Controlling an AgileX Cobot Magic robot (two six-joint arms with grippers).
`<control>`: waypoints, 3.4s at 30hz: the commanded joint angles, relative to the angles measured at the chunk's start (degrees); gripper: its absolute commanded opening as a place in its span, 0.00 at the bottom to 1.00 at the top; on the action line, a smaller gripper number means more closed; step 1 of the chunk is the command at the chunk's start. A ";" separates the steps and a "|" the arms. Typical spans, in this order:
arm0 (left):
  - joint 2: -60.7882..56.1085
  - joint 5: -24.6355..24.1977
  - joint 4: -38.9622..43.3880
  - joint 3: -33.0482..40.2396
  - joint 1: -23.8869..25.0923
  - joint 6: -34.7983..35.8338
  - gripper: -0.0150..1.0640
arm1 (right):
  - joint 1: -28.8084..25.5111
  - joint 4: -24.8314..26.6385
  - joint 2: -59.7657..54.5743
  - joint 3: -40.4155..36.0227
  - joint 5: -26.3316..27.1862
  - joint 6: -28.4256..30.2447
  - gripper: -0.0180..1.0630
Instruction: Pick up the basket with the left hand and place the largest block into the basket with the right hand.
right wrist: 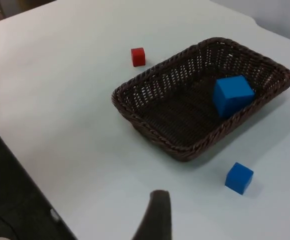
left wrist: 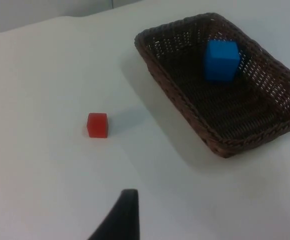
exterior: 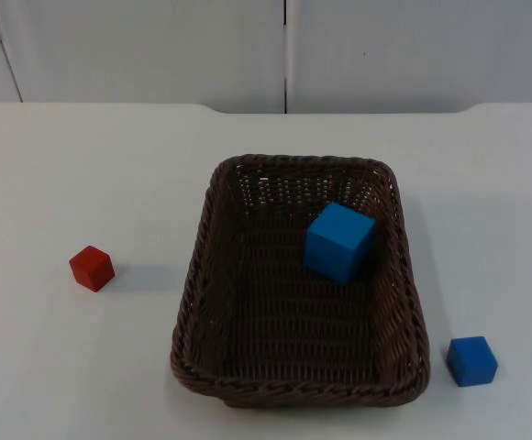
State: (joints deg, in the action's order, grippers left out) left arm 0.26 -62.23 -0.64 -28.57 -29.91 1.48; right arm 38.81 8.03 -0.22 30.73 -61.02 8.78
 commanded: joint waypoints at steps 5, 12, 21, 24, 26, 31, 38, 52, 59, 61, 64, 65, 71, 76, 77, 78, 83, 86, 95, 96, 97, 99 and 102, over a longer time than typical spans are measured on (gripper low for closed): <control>-0.26 0.70 0.13 0.28 -0.34 0.40 0.99 | 0.28 -2.02 0.22 -1.15 -1.14 -1.90 0.68; -0.26 0.70 0.13 0.28 -0.34 0.40 0.99 | 0.28 -4.53 0.22 -1.15 -0.92 -4.31 0.68; -0.26 0.70 0.13 0.28 -0.34 0.40 0.99 | 0.28 -4.78 0.22 -1.15 -0.92 -4.31 0.68; -0.26 0.70 0.13 0.28 -0.34 0.40 0.99 | 0.28 -4.78 0.22 -1.15 -0.92 -4.31 0.68; -0.26 0.70 0.13 0.28 -0.34 0.40 0.99 | 0.28 -4.75 0.22 -1.15 -0.92 -4.31 0.72; -0.26 0.70 0.13 0.28 -0.34 0.40 0.99 | 0.28 -4.88 0.22 -1.15 -0.92 -4.31 0.99; -0.26 0.70 0.13 0.28 -0.34 0.40 0.99 | 0.28 -4.88 0.22 -1.15 -0.92 -4.31 0.99; -0.26 0.70 0.13 0.28 -0.34 0.40 0.99 | 0.28 -4.88 0.22 -1.15 -0.92 -4.31 0.99; -0.26 0.70 0.13 0.28 -0.34 0.40 0.99 | 0.28 -4.74 0.22 -1.15 -0.92 -4.96 0.99; -0.26 0.70 0.13 0.28 -0.34 0.40 0.99 | 0.28 -4.74 0.22 -1.15 -0.92 -4.96 0.99; -0.26 0.70 0.13 0.28 -0.34 0.40 0.99 | 0.28 -4.74 0.22 -1.15 -0.92 -4.96 0.99; -0.26 0.70 0.13 0.28 -0.34 0.40 0.99 | 0.28 -4.74 0.22 -1.15 -0.82 -4.96 0.99; -0.26 0.70 0.13 0.28 -0.34 0.40 0.99 | 0.28 -4.74 0.22 -1.15 -0.82 -4.96 0.99; -0.26 0.70 0.13 0.28 0.04 0.40 0.99 | 0.28 -4.74 0.22 -1.15 -0.82 -4.96 0.99; -0.26 0.70 0.13 0.28 0.13 0.40 0.99 | 0.28 -4.74 0.22 -1.15 -0.82 -4.96 0.99; -0.26 0.70 0.13 0.28 0.44 0.40 0.99 | 0.28 -4.74 0.22 -1.15 -0.82 -4.96 0.99; -0.26 0.70 0.13 0.28 3.56 0.40 0.99 | 0.28 -4.74 0.22 -1.15 -0.82 -4.96 0.99; -0.26 0.70 0.13 0.28 6.11 0.40 0.99 | 0.28 -4.74 0.22 -1.15 -0.82 -4.96 0.99; -0.26 0.70 0.13 0.28 16.03 0.40 0.99 | 0.28 -4.74 0.22 -1.15 -0.82 -4.96 0.99; -0.26 0.70 0.13 0.28 17.81 0.40 0.99 | 0.28 -4.74 0.22 -1.15 -0.82 -4.96 0.99; -0.26 0.70 0.13 0.28 19.59 0.40 0.99 | 0.28 -4.74 0.22 -1.15 -0.82 -4.96 0.99; -0.26 0.70 0.13 0.28 23.46 0.40 0.99 | 0.28 -4.74 0.22 -1.15 -0.82 -4.96 0.99; -0.26 0.70 0.13 0.28 25.39 0.40 0.99 | 0.28 -4.74 0.22 -1.15 -0.82 -4.96 0.99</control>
State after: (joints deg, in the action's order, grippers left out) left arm 0.26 -62.23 -0.64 -28.57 -4.78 1.48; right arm 38.81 3.41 -0.22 29.64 -62.08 3.44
